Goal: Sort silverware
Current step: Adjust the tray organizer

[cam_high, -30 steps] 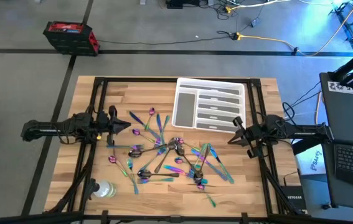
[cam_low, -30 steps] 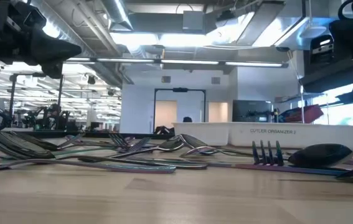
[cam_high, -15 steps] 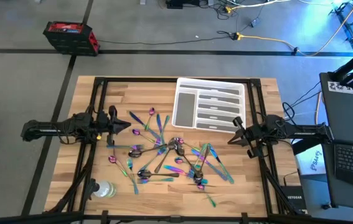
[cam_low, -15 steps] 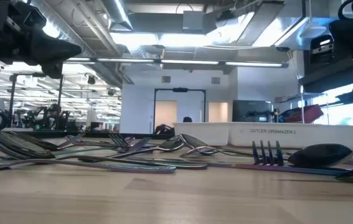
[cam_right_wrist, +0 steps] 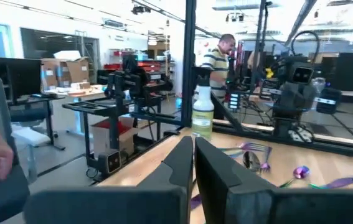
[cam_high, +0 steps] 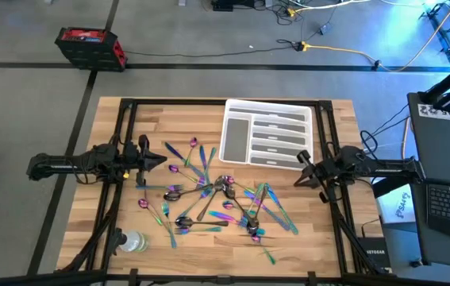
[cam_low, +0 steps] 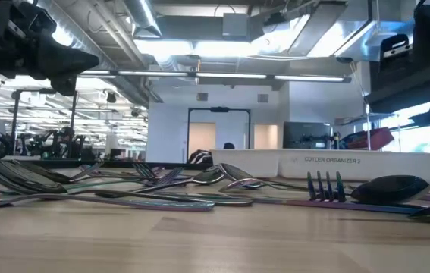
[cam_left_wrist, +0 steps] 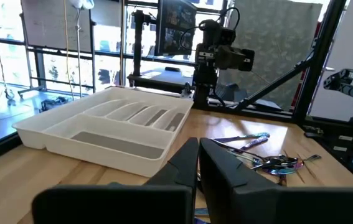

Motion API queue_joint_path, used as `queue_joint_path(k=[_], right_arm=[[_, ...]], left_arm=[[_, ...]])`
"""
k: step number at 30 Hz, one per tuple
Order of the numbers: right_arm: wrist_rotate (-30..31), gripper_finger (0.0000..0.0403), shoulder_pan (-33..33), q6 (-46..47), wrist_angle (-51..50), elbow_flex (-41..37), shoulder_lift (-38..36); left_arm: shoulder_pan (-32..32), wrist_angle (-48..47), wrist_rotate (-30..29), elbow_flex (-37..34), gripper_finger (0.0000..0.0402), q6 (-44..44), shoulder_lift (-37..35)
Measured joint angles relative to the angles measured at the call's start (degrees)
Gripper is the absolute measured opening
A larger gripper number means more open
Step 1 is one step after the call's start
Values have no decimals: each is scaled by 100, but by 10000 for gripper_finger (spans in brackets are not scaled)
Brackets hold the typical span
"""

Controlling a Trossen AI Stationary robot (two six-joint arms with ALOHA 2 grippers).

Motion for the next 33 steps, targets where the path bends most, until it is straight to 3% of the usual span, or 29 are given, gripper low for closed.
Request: queue_joint_path(k=[11, 33], right_arm=[[1760, 0, -2, -234, -66, -2, 2], [1970, 0, -2, -849, -523, -1, 2]], left_arm=[[2, -2, 0, 0, 0, -1, 2], [0, 0, -1, 0, 0, 2, -1]])
